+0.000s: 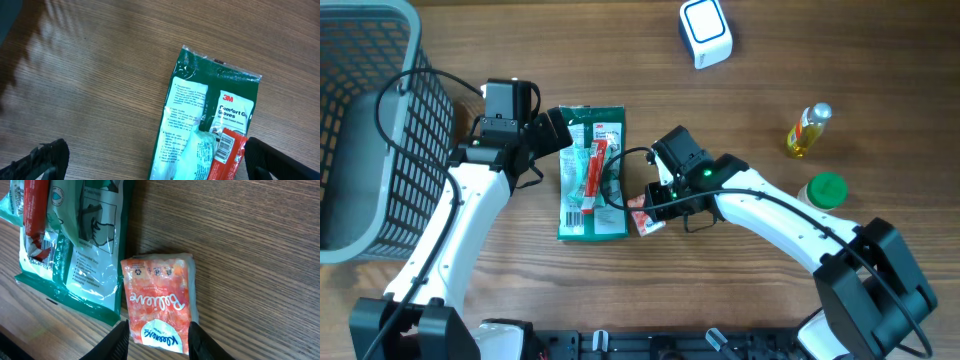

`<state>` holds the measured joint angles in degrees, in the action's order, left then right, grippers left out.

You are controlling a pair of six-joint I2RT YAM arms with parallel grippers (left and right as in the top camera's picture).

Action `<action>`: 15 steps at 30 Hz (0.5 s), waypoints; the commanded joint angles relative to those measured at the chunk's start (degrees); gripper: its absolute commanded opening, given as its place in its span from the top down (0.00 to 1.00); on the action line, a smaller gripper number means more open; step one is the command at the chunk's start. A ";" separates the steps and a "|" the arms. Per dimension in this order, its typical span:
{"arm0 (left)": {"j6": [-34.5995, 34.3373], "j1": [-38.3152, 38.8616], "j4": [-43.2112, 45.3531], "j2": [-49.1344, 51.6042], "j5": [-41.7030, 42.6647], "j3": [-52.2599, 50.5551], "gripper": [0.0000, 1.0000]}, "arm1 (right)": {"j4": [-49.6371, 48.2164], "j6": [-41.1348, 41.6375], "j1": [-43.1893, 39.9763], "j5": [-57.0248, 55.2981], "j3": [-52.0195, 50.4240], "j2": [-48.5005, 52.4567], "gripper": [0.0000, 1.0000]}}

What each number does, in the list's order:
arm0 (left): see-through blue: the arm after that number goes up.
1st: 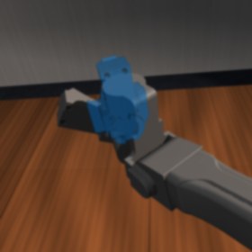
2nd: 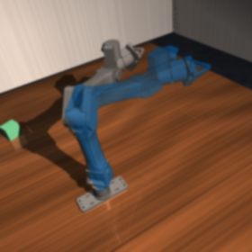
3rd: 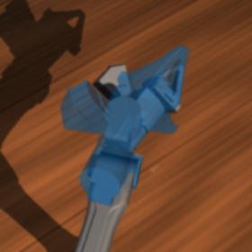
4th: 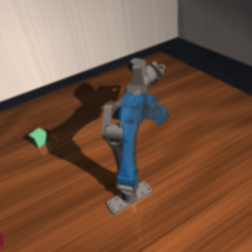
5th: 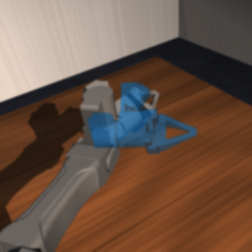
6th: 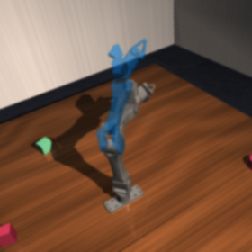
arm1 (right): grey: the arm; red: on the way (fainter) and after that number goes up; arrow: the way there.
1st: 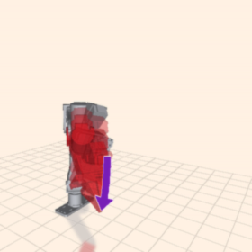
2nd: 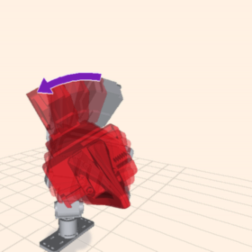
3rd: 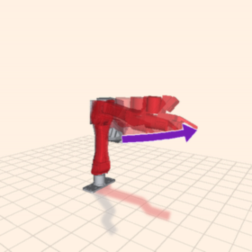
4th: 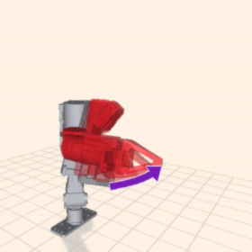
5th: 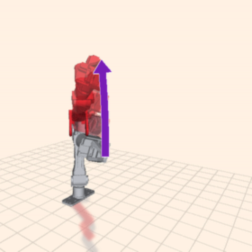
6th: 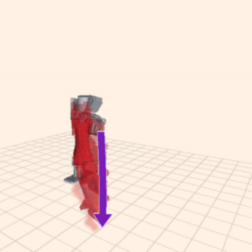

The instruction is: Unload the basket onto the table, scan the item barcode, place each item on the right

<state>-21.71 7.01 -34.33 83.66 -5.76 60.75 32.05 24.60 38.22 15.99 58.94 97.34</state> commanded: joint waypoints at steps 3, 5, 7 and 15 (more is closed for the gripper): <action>0.48 -0.11 0.04 -0.39 -0.31 0.63 0.00 | 0.46 7.52 0.22 -1.14 -0.57 0.33 0.64; 0.48 -0.11 1.44 -0.39 -0.33 0.63 0.00 | 0.70 10.36 0.26 -1.09 -1.05 0.33 0.64; 0.48 -0.11 1.53 -0.39 -0.31 0.63 0.00 | 0.48 11.91 0.24 -1.07 -2.34 0.33 0.64; 0.50 -0.11 3.04 -0.42 6.27 0.66 0.63 | -3.56 12.00 0.24 -0.87 -4.63 0.33 0.64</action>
<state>-21.67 7.01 -30.63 83.68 -4.21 60.75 28.67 35.75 38.22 15.99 54.54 97.34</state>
